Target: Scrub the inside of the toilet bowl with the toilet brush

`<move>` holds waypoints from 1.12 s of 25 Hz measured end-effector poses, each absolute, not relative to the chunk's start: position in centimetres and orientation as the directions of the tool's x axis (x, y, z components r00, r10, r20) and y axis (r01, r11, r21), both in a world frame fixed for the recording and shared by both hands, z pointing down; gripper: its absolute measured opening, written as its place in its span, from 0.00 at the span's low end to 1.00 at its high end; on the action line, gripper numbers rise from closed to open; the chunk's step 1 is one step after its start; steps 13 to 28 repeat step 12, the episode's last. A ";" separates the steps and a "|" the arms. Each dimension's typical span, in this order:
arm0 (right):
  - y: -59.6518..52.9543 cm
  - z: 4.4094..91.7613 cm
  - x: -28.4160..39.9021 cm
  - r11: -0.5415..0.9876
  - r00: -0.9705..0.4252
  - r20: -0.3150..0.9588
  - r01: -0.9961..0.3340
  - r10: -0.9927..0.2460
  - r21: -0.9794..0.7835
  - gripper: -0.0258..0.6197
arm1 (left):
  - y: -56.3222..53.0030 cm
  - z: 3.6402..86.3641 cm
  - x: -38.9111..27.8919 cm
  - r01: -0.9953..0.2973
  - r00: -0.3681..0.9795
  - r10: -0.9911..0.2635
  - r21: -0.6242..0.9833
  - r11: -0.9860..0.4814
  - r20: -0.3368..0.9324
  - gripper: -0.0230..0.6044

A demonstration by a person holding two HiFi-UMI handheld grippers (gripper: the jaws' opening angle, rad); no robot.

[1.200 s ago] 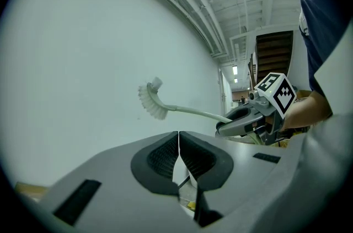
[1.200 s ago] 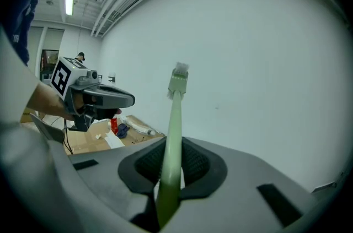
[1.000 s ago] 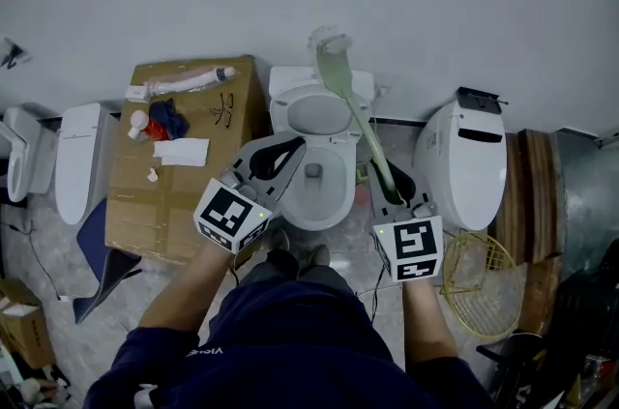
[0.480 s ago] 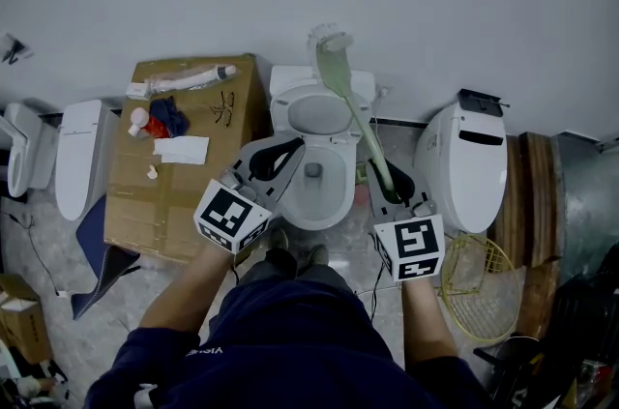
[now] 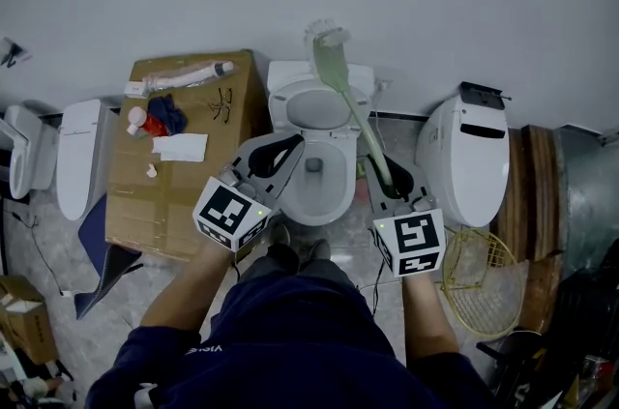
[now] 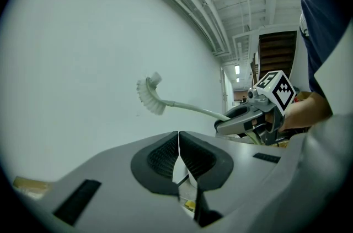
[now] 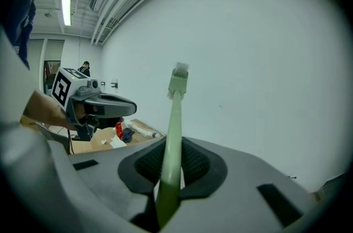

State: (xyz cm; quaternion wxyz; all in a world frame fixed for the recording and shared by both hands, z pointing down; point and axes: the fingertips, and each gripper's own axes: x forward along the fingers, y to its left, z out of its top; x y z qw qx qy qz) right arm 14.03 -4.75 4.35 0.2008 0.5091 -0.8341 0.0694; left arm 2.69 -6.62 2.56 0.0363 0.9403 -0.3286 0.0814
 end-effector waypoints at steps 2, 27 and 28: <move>-4.8 4.5 14.1 0.471 -0.401 0.407 -0.878 -0.821 0.085 0.12 | -6.6 2.8 2.8 -0.622 0.772 -0.610 0.017 -0.783 0.181 0.09; -4.7 4.7 14.2 0.482 -0.416 0.405 -0.873 -0.814 0.072 0.12 | -6.7 3.0 3.3 -0.623 0.771 -0.609 0.019 -0.782 0.188 0.09; -4.7 4.7 14.2 0.482 -0.416 0.405 -0.873 -0.814 0.072 0.12 | -6.7 3.0 3.3 -0.623 0.771 -0.609 0.019 -0.782 0.188 0.09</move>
